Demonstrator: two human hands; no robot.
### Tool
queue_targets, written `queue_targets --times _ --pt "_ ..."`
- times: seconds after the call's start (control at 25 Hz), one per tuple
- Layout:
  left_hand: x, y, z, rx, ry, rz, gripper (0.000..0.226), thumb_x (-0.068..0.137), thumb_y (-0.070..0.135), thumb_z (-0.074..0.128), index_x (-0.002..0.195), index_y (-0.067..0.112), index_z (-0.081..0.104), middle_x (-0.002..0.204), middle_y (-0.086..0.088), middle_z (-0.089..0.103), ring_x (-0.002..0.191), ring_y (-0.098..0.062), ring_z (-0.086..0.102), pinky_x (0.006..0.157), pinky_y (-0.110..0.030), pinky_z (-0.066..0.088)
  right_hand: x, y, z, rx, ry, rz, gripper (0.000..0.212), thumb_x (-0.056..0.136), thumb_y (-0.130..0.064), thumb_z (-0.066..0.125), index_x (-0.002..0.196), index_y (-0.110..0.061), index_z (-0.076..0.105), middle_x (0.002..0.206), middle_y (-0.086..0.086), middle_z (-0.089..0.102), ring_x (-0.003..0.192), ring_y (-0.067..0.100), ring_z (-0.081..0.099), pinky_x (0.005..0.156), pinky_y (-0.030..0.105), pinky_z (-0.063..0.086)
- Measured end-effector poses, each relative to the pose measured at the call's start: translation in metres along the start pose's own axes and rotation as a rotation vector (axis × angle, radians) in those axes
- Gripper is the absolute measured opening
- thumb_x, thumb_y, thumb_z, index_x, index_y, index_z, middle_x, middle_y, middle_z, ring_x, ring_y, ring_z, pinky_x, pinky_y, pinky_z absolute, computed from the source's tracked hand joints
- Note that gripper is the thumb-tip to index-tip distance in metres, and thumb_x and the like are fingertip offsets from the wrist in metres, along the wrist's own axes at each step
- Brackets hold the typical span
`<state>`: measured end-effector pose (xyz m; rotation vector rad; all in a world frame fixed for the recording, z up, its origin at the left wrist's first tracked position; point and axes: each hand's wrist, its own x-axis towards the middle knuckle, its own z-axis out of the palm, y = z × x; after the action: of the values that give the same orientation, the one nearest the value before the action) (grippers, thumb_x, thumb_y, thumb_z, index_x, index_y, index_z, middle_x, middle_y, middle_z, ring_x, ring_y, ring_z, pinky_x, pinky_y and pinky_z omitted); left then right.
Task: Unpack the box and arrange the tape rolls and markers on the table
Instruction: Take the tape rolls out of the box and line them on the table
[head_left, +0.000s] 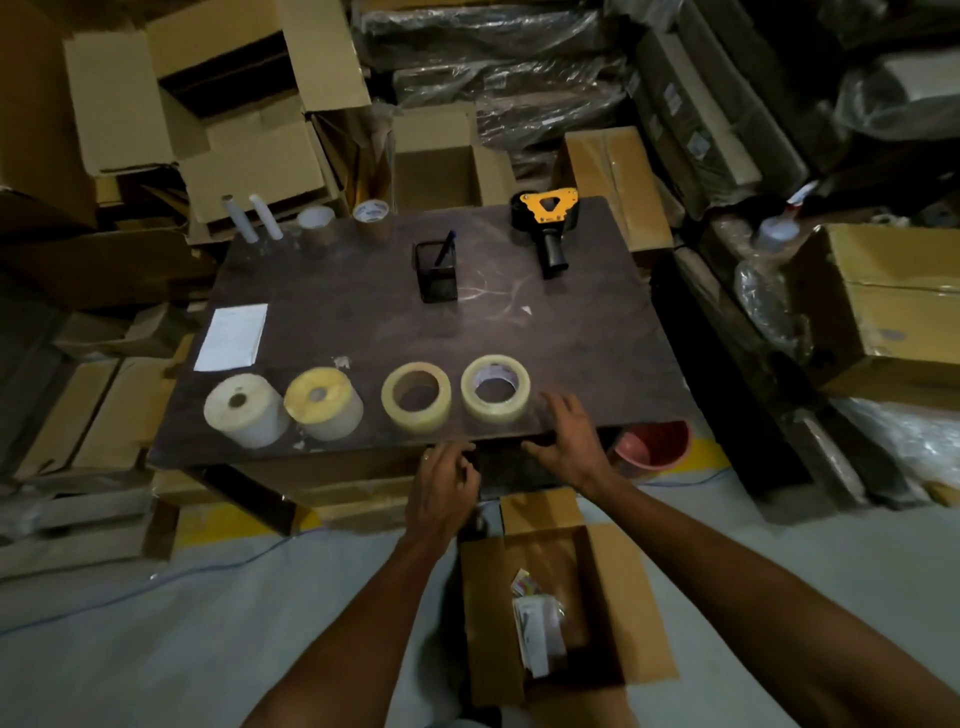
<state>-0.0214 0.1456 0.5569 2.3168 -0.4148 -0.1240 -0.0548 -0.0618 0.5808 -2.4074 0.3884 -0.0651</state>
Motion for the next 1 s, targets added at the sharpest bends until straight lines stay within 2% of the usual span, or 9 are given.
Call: queue_targets --times 0.12,0.28,0.4,0.52,0.68,0.76,0.84,0.92,1.0 --pt "-0.047 0.007 0.042 -0.005 -0.087 -0.070 0.026 0.087 0.021 0.054 0.111 0.023 0.063 0.107 0.003 0.060 0.100 -0.018 0.059 0.083 -0.038 0.053 -0.049 0.026 -0.004 0.079 0.009 0.029 0.062 0.082 -0.026 0.073 0.136 -0.013 0.047 0.135 0.009 0.051 0.124 0.023 0.049 0.101 0.029 0.040" --pt "-0.112 0.013 0.100 -0.004 -0.219 -0.185 0.031 0.088 0.019 0.059 0.118 0.022 0.062 0.110 0.001 0.061 0.106 -0.020 0.058 0.091 -0.035 0.049 -0.110 0.083 0.005 0.142 -0.068 0.124 0.058 0.079 -0.015 0.071 0.133 -0.008 0.053 0.132 0.014 0.056 0.122 0.029 0.053 0.102 0.034 0.041" --pt "-0.151 0.017 0.140 -0.033 -0.274 -0.257 0.030 0.090 0.017 0.060 0.120 0.017 0.063 0.113 -0.006 0.063 0.107 -0.023 0.059 0.094 -0.038 0.050 -0.151 0.133 0.023 0.112 -0.171 0.228 0.047 0.082 -0.017 0.070 0.127 -0.011 0.059 0.126 0.012 0.061 0.115 0.028 0.058 0.095 0.034 0.044" --pt "-0.177 0.006 0.181 -0.054 -0.337 -0.317 0.030 0.090 0.022 0.059 0.119 0.020 0.064 0.113 0.001 0.065 0.105 -0.016 0.061 0.092 -0.032 0.051 -0.181 0.178 0.058 0.124 -0.245 0.377 0.030 0.088 -0.021 0.065 0.116 -0.010 0.064 0.111 0.014 0.067 0.101 0.032 0.064 0.085 0.038 0.049" --pt "-0.200 -0.046 0.249 -0.061 -0.393 -0.435 0.033 0.087 0.023 0.062 0.121 0.020 0.062 0.114 0.001 0.066 0.104 -0.015 0.062 0.091 -0.032 0.052 -0.204 0.233 0.123 0.148 -0.323 0.451 0.041 0.088 -0.013 0.063 0.129 -0.011 0.059 0.119 0.013 0.066 0.109 0.030 0.061 0.086 0.024 0.041" --pt "-0.214 -0.083 0.286 -0.055 -0.454 -0.496 0.036 0.085 0.026 0.060 0.121 0.027 0.060 0.116 0.004 0.065 0.106 -0.015 0.062 0.093 -0.035 0.052 -0.207 0.263 0.162 0.163 -0.359 0.481 0.039 0.086 -0.012 0.065 0.125 -0.008 0.061 0.113 0.015 0.066 0.105 0.031 0.062 0.076 0.018 0.035" --pt "-0.220 -0.121 0.319 -0.053 -0.516 -0.536 0.042 0.083 0.027 0.058 0.125 0.029 0.059 0.122 0.002 0.064 0.110 -0.017 0.062 0.096 -0.037 0.051 -0.210 0.294 0.203 0.176 -0.401 0.517 0.029 0.086 -0.009 0.065 0.114 0.000 0.066 0.108 0.021 0.067 0.101 0.034 0.064 0.072 0.024 0.036" --pt "-0.218 -0.150 0.349 -0.054 -0.532 -0.578 0.045 0.085 0.019 0.060 0.130 0.024 0.057 0.129 -0.003 0.062 0.116 -0.022 0.060 0.100 -0.036 0.049 -0.216 0.325 0.248 0.151 -0.427 0.520 0.029 0.085 -0.008 0.068 0.113 0.001 0.066 0.113 0.021 0.068 0.105 0.035 0.064 0.082 0.031 0.043" --pt "-0.212 -0.177 0.378 -0.049 -0.534 -0.604 0.045 0.088 0.012 0.061 0.133 0.018 0.055 0.129 -0.005 0.060 0.118 -0.023 0.058 0.100 -0.031 0.047 -0.214 0.361 0.291 0.177 -0.496 0.597 0.047 0.085 -0.012 0.072 0.128 -0.002 0.057 0.127 0.016 0.061 0.118 0.032 0.058 0.093 0.030 0.044"
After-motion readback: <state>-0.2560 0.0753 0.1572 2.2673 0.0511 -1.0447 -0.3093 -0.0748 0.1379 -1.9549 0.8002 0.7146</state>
